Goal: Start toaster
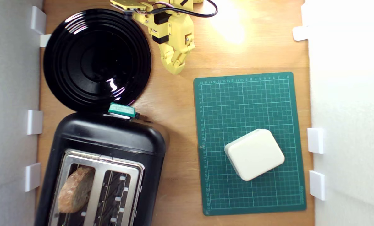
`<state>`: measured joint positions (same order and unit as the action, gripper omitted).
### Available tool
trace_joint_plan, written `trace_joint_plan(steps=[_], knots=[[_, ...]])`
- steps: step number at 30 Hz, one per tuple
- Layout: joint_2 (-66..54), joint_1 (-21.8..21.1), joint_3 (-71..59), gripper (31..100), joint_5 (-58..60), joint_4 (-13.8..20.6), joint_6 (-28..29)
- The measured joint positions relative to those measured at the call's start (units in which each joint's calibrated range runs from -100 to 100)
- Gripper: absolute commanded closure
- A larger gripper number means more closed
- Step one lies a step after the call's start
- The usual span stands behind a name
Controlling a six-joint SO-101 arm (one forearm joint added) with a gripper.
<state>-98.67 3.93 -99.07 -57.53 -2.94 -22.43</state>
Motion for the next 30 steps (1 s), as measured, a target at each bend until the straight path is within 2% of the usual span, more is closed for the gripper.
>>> trace_joint_plan(steps=[30], knots=[[0.00,0.36,0.00,98.9,0.00,0.00,0.00]])
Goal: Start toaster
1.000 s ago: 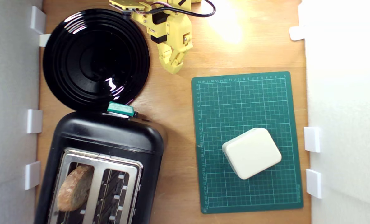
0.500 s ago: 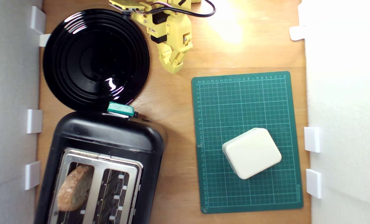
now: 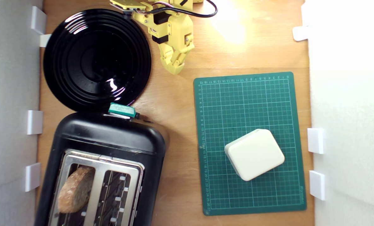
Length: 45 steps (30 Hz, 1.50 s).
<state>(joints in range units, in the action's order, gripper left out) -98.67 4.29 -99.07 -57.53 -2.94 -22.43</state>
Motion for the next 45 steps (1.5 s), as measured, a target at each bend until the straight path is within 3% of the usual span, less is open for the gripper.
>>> trace_joint_plan(steps=[11,24,35,41,45], knots=[[1.75,2.44,1.30,98.9,-0.09,0.00,-1.83],[31.01,6.06,34.01,98.9,-1.11,-0.19,-10.23],[55.19,10.30,58.85,98.9,-1.11,0.67,-22.68],[64.78,10.75,70.81,98.9,4.43,5.20,-24.45],[68.78,10.75,75.44,98.9,10.04,5.49,-24.72]])
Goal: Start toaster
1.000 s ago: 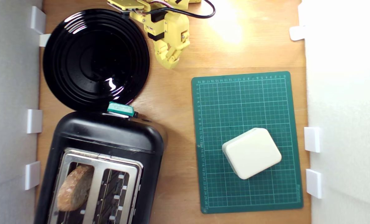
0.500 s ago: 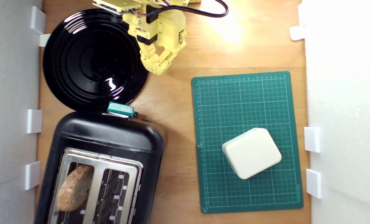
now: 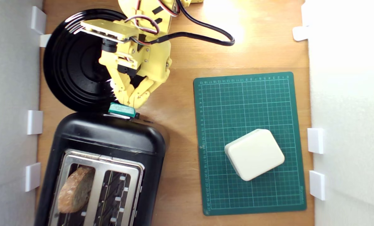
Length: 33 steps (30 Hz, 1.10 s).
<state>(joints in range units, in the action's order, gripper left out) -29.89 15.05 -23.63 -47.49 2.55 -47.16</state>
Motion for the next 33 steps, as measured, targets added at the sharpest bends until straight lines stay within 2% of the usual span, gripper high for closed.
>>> trace_joint_plan(steps=[5,20,26,33], knots=[[3.00,-0.63,3.89,98.9,1.53,-0.10,0.00],[4.00,-0.36,4.08,98.9,1.62,0.29,0.00],[5.75,-0.90,4.08,98.9,1.62,2.02,0.00],[6.92,-0.72,3.80,98.9,1.62,2.21,0.00]])
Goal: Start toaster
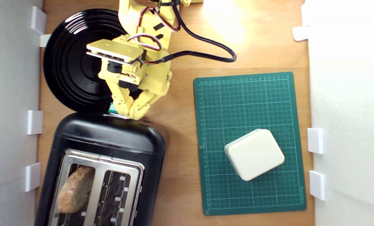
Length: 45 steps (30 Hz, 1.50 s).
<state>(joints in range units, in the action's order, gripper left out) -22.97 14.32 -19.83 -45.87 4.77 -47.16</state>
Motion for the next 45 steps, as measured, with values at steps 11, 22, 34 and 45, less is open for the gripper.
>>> trace_joint_plan(steps=[11,22,34,45], knots=[[-0.08,1.54,-8.62,98.9,2.47,0.00,0.00],[-0.17,2.98,-21.04,98.9,10.47,-0.19,0.00],[5.42,4.07,-23.17,98.9,11.23,-0.19,-0.11],[11.75,4.61,-21.87,98.9,11.32,-0.19,-0.11]])
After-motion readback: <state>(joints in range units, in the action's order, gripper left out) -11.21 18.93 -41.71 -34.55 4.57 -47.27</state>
